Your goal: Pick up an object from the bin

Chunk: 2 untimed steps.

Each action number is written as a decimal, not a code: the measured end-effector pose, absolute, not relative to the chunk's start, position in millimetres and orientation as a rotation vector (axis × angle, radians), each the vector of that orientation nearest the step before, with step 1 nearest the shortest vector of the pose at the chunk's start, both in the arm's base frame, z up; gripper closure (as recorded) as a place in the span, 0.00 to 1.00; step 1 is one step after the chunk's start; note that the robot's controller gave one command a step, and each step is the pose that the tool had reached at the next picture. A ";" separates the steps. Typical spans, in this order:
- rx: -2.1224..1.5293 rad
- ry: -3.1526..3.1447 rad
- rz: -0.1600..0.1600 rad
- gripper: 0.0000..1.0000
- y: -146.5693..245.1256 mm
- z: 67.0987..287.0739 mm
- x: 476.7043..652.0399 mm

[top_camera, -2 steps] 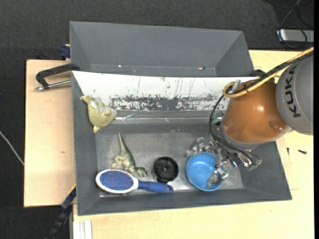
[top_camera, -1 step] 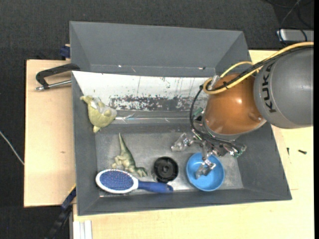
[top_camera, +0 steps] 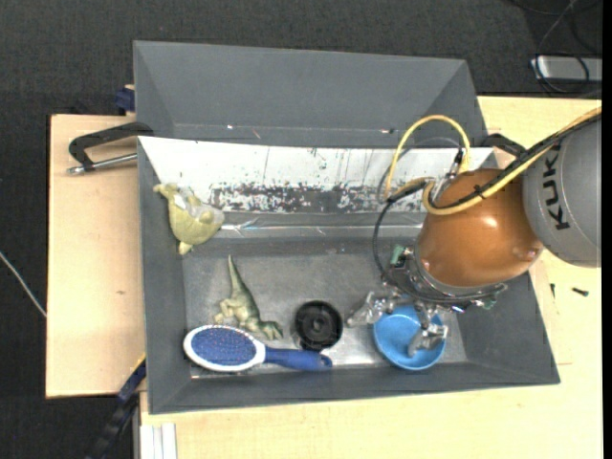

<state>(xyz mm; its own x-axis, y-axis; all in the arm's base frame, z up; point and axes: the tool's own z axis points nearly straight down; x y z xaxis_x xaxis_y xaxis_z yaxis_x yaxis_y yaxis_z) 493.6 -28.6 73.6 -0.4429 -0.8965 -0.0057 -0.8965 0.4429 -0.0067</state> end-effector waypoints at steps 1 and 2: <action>-1.646 2.643 -0.015 1.00 -26.0 78.2 499.6; -1.650 2.658 -0.008 1.00 -24.7 126.7 503.1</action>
Offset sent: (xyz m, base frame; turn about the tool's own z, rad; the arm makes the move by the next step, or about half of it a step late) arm 0.0000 0.0000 0.0000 0.0000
